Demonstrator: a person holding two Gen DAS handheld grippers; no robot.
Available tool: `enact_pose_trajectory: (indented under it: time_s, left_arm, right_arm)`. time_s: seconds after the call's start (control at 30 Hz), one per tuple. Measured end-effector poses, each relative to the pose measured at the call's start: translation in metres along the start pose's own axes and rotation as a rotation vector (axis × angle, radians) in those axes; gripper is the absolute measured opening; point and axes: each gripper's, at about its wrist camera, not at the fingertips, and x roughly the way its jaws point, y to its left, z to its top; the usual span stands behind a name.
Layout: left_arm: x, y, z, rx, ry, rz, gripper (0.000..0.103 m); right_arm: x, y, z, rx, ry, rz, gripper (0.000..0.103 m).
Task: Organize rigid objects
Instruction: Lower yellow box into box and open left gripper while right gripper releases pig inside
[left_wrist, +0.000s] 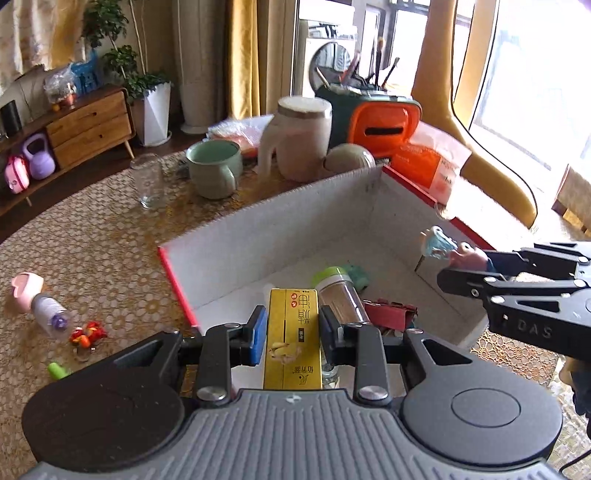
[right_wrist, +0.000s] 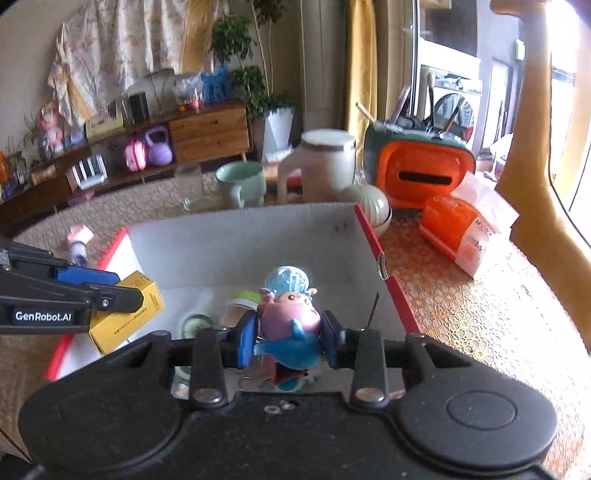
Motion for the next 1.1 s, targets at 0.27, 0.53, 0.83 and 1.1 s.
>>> enact_pose_trajectory:
  time_s: [0.27,0.53,0.83,1.1]
  left_arm:
    - [0.042,-0.007,0.000,-0.007,0.073,0.015,0.029]
    - [0.058,-0.023,-0.007,0.021,0.136,-0.036,0.029]
    - [0.065,-0.030,-0.016,0.032,0.179,-0.048,0.030]
    - [0.061,-0.028,-0.017,0.010,0.185,-0.034,0.030]
  right_arm:
    - [0.040,-0.005,0.000,-0.032,0.077,-0.025,0.035]
    - [0.054,-0.005,-0.007,-0.048,0.122,-0.024,0.035]
    - [0.052,-0.001,-0.011,-0.082,0.126,-0.026,0.036]
    - [0.044,0.003,-0.008,-0.082,0.125,-0.030,0.041]
